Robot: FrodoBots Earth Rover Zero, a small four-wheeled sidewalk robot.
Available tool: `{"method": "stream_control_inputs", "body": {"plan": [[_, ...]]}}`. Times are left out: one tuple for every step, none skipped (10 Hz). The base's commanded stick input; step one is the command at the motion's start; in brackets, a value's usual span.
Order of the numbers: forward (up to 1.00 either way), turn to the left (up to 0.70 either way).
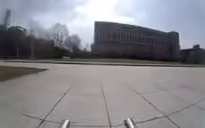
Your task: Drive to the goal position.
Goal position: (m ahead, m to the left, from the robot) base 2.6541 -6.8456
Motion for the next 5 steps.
{"method": "stream_control_inputs", "body": {"plan": [[0.85, -0.34], [0.85, -0.34], [0.85, -0.34], [0.85, -0.34], [0.85, -0.34]]}}
